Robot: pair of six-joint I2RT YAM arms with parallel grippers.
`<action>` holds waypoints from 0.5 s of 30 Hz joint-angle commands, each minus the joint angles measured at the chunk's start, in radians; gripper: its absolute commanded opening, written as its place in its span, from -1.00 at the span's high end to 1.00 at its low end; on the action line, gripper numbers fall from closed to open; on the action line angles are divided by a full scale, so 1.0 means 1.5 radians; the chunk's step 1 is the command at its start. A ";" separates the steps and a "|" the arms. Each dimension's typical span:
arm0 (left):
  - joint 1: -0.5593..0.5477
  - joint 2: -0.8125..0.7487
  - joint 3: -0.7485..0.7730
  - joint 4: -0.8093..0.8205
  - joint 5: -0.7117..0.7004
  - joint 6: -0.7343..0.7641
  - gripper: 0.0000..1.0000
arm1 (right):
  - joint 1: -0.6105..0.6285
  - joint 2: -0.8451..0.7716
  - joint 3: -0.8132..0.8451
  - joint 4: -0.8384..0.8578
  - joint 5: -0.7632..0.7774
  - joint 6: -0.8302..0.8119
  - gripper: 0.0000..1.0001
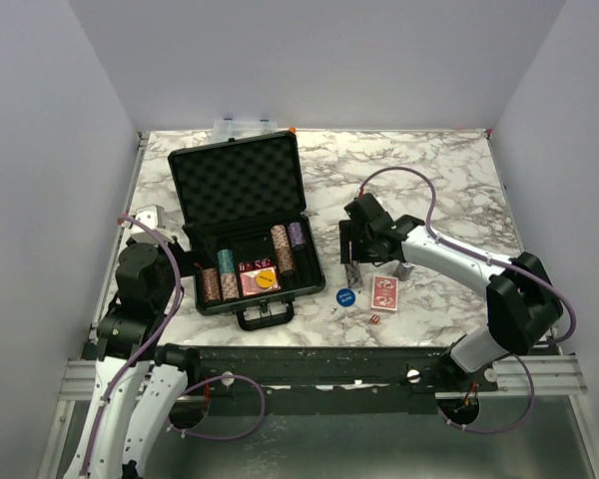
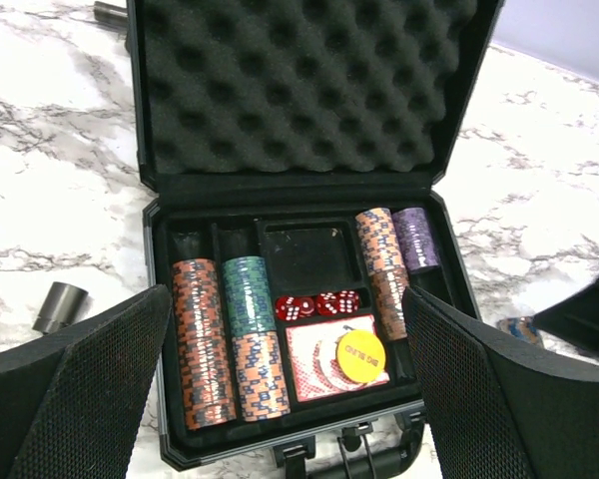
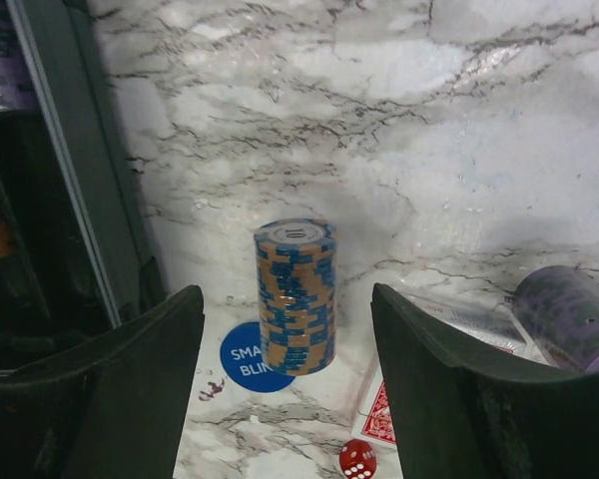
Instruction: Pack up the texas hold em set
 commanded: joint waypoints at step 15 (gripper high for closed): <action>-0.006 -0.131 -0.072 -0.032 0.023 -0.020 -0.96 | 0.003 0.058 -0.048 0.033 -0.038 -0.011 -0.04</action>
